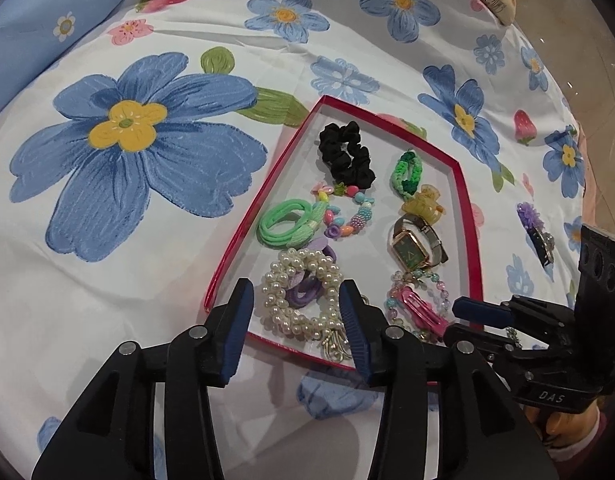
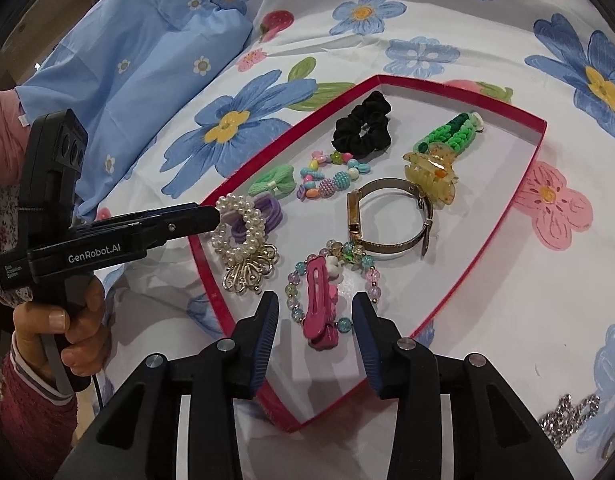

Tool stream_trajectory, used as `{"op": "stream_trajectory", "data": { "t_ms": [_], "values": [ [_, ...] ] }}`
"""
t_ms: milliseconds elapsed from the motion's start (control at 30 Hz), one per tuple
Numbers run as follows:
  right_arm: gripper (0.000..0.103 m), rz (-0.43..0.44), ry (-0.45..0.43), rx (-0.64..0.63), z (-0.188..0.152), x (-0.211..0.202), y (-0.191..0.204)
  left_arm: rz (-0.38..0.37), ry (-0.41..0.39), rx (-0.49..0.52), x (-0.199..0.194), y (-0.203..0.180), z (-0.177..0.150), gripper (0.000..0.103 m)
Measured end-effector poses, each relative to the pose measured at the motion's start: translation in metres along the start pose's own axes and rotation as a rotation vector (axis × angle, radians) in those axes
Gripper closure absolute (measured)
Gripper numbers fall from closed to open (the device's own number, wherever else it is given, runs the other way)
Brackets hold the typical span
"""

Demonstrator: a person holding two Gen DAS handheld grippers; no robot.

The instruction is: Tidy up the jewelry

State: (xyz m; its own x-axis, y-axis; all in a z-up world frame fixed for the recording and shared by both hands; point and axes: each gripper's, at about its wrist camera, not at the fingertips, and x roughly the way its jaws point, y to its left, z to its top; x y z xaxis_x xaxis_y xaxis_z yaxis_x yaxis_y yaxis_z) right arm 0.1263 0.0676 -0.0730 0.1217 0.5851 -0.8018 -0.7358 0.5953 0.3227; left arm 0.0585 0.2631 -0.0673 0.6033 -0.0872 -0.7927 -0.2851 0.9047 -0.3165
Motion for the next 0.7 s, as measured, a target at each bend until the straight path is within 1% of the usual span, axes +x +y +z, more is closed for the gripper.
{"op": "stream_trajectory", "data": {
  "t_ms": [167, 200, 367, 400, 433, 467, 500, 600, 633, 700],
  "values": [
    [0.063, -0.001, -0.043, 0.008, -0.004, -0.017, 0.001, -0.013, -0.038, -0.028, -0.024, 0.0, -0.007, 0.043],
    [0.063, 0.001, -0.055, 0.016, -0.004, -0.02, 0.001, -0.016, -0.046, -0.034, -0.028, 0.0, -0.008, 0.036],
    [0.061, 0.027, -0.164, 0.068, -0.009, -0.05, -0.005, -0.035, -0.09, -0.06, -0.052, -0.007, -0.019, 0.027],
    [0.057, 0.037, -0.191, 0.086, -0.011, -0.056, -0.008, -0.044, -0.099, -0.071, -0.056, -0.008, -0.023, 0.025],
    [0.051, 0.045, -0.216, 0.102, -0.012, -0.062, -0.01, -0.051, -0.104, -0.08, -0.059, -0.009, -0.026, 0.024],
    [0.045, 0.054, -0.25, 0.125, -0.015, -0.068, -0.013, -0.056, -0.108, -0.089, -0.062, -0.011, -0.029, 0.021],
    [0.044, 0.066, -0.285, 0.151, -0.018, -0.075, -0.016, -0.058, -0.112, -0.1, -0.064, -0.013, -0.034, 0.018],
    [0.04, 0.114, -0.357, 0.224, -0.029, -0.088, -0.025, -0.067, -0.109, -0.113, -0.067, -0.017, -0.045, 0.017],
    [0.035, 0.124, -0.366, 0.234, -0.031, -0.091, -0.026, -0.067, -0.105, -0.115, -0.067, -0.019, -0.05, 0.017],
    [0.029, 0.138, -0.389, 0.254, -0.039, -0.094, -0.026, -0.064, -0.1, -0.116, -0.068, -0.022, -0.059, 0.017]
  ]
}}
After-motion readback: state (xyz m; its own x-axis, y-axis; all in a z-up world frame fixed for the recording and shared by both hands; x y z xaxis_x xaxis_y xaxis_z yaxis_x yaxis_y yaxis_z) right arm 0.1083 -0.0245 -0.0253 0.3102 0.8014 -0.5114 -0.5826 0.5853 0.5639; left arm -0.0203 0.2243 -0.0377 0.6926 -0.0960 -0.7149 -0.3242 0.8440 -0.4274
